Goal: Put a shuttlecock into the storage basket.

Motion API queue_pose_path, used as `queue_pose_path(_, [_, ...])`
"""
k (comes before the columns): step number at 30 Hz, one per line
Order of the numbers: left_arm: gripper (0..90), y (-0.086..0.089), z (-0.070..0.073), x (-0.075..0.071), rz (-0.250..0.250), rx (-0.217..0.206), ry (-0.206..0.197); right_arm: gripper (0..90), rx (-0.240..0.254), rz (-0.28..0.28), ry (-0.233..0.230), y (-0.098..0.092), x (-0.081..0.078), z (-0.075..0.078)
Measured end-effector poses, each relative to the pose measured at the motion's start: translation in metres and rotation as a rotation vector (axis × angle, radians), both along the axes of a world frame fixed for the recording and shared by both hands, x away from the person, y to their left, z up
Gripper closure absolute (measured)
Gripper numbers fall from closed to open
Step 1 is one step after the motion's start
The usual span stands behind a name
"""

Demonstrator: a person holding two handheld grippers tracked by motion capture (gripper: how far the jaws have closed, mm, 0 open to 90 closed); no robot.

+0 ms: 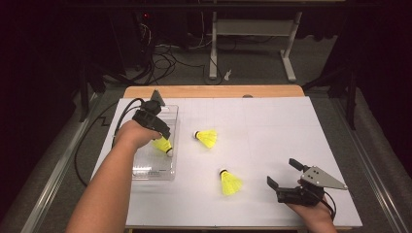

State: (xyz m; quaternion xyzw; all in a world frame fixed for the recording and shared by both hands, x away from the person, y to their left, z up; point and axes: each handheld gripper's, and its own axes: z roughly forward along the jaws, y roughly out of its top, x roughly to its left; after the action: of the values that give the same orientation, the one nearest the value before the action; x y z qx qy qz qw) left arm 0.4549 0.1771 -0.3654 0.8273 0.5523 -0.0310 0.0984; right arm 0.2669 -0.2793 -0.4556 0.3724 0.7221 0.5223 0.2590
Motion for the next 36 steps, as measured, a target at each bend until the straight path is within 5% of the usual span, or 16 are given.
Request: queue_pose_path(36, [5.1, 0.005, 0.009, -0.042, -0.109, -0.018, 0.062, 1.1, -0.014, 0.005, 0.005, 0.003, 0.0, -0.001])
